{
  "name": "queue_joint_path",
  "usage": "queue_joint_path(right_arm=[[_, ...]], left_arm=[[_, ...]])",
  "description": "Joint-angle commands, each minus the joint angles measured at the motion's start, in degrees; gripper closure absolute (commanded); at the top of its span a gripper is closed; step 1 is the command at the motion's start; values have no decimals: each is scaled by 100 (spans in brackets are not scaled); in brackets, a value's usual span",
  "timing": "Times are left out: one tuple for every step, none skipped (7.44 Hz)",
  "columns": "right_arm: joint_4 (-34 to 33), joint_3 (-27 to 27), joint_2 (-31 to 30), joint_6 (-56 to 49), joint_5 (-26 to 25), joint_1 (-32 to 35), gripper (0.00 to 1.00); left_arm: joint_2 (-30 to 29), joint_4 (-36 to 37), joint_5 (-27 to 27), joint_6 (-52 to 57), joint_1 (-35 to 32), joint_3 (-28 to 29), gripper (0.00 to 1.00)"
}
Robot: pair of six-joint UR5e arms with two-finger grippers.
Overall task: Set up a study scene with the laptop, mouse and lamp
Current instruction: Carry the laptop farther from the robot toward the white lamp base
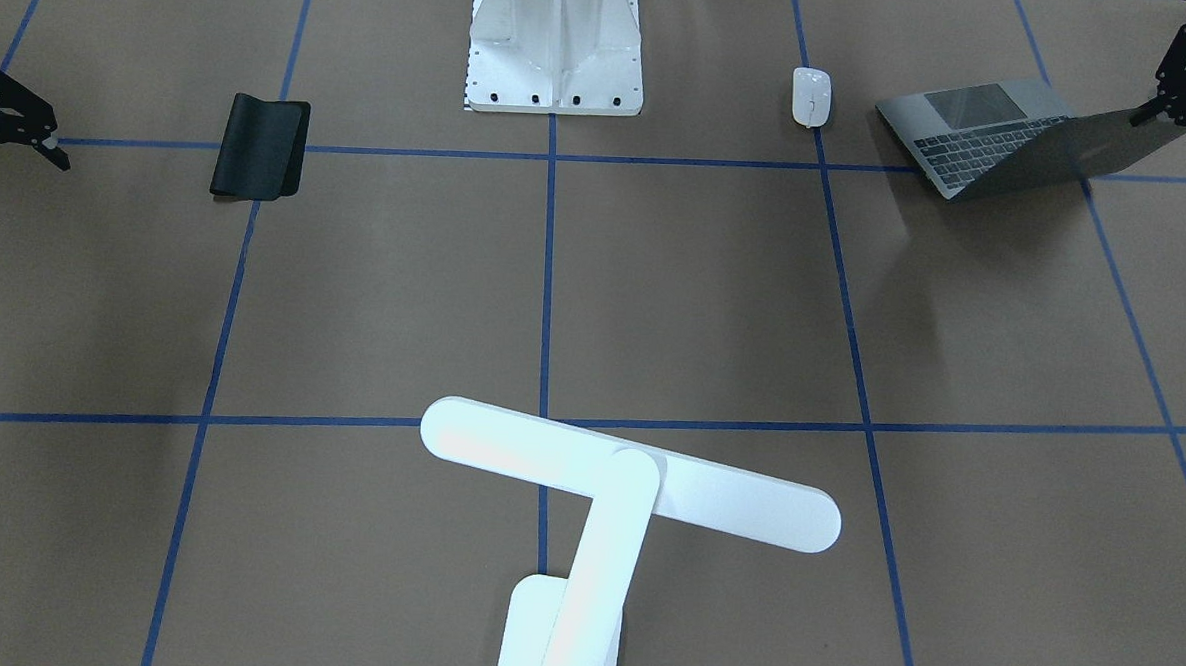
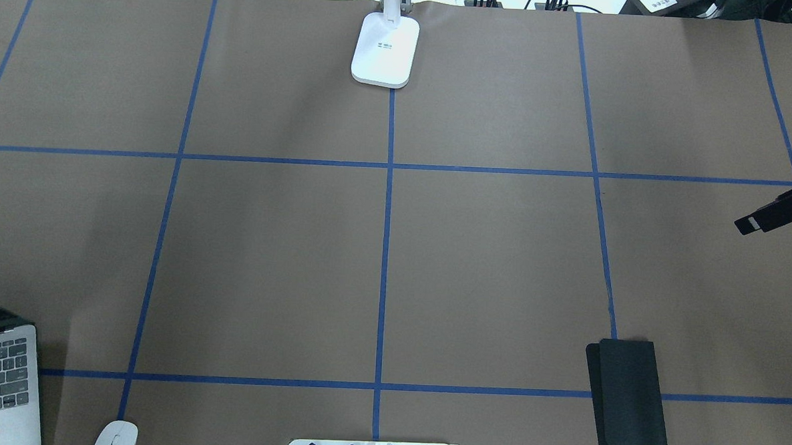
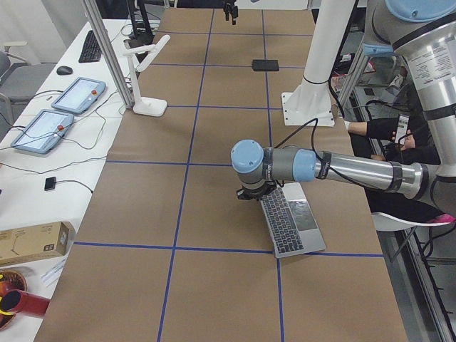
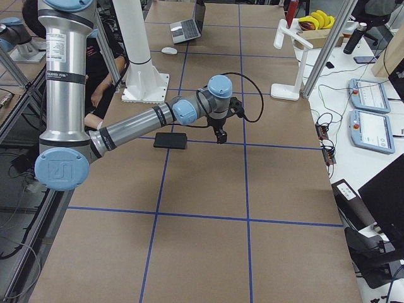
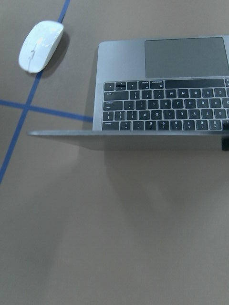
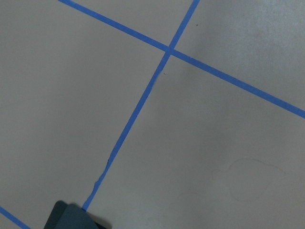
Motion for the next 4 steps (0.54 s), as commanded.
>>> queue_joint_path(right_arm=[[-10,-63,14,1,9,-4,0],[-10,-81,14,9,9,-4,0],[-10,-116,23,9,9,-4,0],[-10,-134,23,62,9,-4,0]], left_arm=[[-993,1039,-1,-52,-226,16,96],[-1477,1497,8,-70,-244,51,96],[-1908,1884,8,-218,-244,78,96],[-2277,1949,8,-628,-235,113,96]])
